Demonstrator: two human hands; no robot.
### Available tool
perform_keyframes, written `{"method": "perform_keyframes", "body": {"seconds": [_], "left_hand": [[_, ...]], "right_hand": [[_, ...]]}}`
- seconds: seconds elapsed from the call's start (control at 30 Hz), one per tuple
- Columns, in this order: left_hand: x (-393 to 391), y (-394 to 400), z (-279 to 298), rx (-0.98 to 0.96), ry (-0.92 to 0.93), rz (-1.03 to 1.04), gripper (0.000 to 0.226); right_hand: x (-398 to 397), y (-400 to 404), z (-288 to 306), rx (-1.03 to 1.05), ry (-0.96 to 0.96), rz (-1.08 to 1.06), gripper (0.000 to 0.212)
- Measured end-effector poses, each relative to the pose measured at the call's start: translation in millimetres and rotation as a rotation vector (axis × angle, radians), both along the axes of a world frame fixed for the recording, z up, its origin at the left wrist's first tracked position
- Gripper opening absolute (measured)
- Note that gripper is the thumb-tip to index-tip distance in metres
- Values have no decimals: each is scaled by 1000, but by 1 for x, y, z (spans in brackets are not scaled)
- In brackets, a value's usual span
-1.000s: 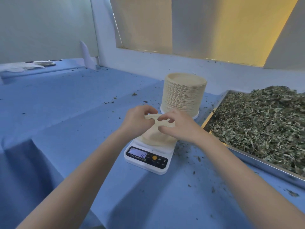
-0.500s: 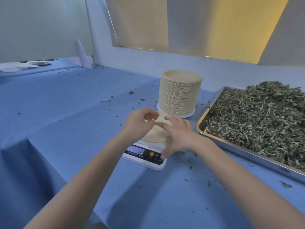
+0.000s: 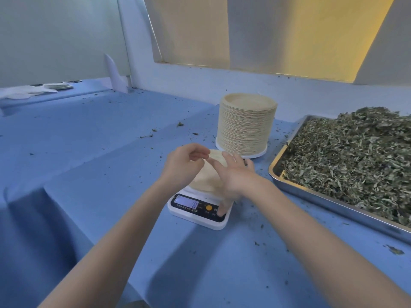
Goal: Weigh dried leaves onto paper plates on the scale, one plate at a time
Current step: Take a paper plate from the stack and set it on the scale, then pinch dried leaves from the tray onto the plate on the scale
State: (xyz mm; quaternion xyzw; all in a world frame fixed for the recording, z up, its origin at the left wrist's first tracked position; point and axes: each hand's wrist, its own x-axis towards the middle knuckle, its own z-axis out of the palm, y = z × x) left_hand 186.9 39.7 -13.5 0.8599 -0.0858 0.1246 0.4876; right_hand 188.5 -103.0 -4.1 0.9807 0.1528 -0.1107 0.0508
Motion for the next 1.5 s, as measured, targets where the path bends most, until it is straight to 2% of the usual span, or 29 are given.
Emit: {"method": "perform_keyframes", "body": {"seconds": [0.13, 0.37, 0.5, 0.6, 0.67, 0.8, 0.9, 0.97, 1.07, 1.17, 1.3, 1.5], "left_hand": [[0, 2, 3, 11, 9, 21, 35], [0, 7, 6, 14, 12, 27, 33], [2, -4, 9, 32, 11, 10, 34], [7, -27, 14, 67, 2, -35, 33], [11, -52, 17, 67, -11, -89, 33], [16, -124, 18, 63, -16, -225, 36], [23, -181, 14, 74, 40, -338, 41], [28, -213, 9, 129, 65, -410, 43], [40, -247, -2, 385, 64, -444, 49], [54, -261, -14, 648, 202, -373, 70], [61, -269, -27, 550, 290, -464, 92], [63, -268, -23, 420, 234, -539, 100]], "right_hand": [[-7, 0, 14, 192, 15, 37, 124], [-1, 0, 21, 465, -72, 64, 81], [2, -9, 19, 594, -102, 30, 72], [2, -31, 21, 711, -110, -4, 65], [1, -56, 23, 763, -130, -24, 52], [-8, -118, 25, 727, -233, -161, 34], [-15, -167, 24, 598, -259, -285, 35], [-19, -199, 21, 475, -260, -350, 50], [-26, -240, 11, 325, -287, -436, 70], [-30, -264, 1, 236, -274, -509, 85], [-18, -265, -15, 281, -230, -447, 95], [0, -246, -30, 428, -221, -399, 81]]}}
